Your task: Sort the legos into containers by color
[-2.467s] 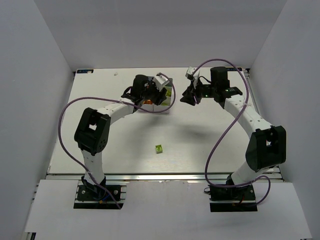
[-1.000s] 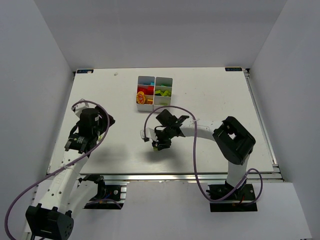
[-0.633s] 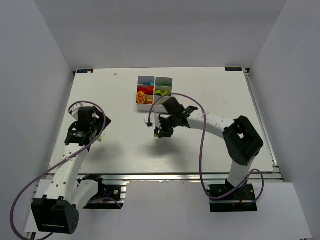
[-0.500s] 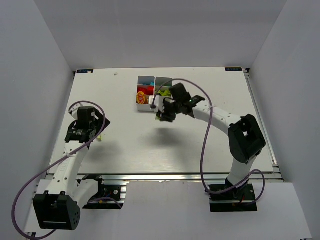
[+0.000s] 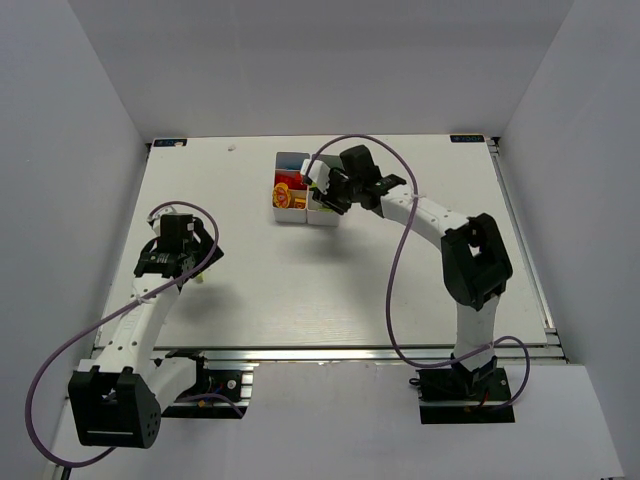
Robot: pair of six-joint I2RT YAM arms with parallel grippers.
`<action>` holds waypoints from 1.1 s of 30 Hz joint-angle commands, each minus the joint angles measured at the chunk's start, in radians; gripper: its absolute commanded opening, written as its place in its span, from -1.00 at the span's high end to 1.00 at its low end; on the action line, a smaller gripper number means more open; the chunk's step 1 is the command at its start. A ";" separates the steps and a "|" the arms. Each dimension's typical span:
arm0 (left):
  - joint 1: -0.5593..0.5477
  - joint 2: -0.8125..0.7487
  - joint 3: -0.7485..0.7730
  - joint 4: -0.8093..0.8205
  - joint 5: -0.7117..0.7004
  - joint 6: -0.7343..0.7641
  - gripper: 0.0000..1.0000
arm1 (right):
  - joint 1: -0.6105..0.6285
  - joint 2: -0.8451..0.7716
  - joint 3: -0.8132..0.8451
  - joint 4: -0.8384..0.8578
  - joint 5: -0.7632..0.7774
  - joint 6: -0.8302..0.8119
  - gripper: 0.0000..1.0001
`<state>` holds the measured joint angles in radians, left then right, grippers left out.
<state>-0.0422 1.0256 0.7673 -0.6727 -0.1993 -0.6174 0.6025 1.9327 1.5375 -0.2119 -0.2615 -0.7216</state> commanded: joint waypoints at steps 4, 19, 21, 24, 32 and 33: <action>0.005 -0.018 0.000 0.005 -0.018 0.024 -0.71 | -0.003 0.058 0.090 0.039 0.045 0.011 0.53; 0.010 0.050 0.015 0.012 -0.048 0.062 -0.71 | -0.016 0.054 0.092 0.006 0.013 0.011 -0.46; 0.015 0.070 0.023 0.012 -0.055 0.061 -0.71 | -0.023 0.031 0.092 0.003 -0.001 0.033 -0.51; 0.025 0.099 0.027 0.007 -0.072 0.056 -0.71 | -0.041 -0.001 0.102 -0.033 -0.031 0.025 -0.79; 0.041 0.215 0.036 0.058 -0.074 0.091 -0.61 | -0.081 -0.106 0.084 -0.187 -0.320 -0.030 -0.53; 0.073 0.244 0.040 0.065 -0.077 0.105 -0.60 | -0.083 -0.112 0.081 -0.198 -0.347 -0.027 -0.43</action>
<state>0.0006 1.2366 0.7681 -0.6456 -0.2531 -0.5449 0.5247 1.8862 1.6085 -0.3473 -0.4545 -0.7361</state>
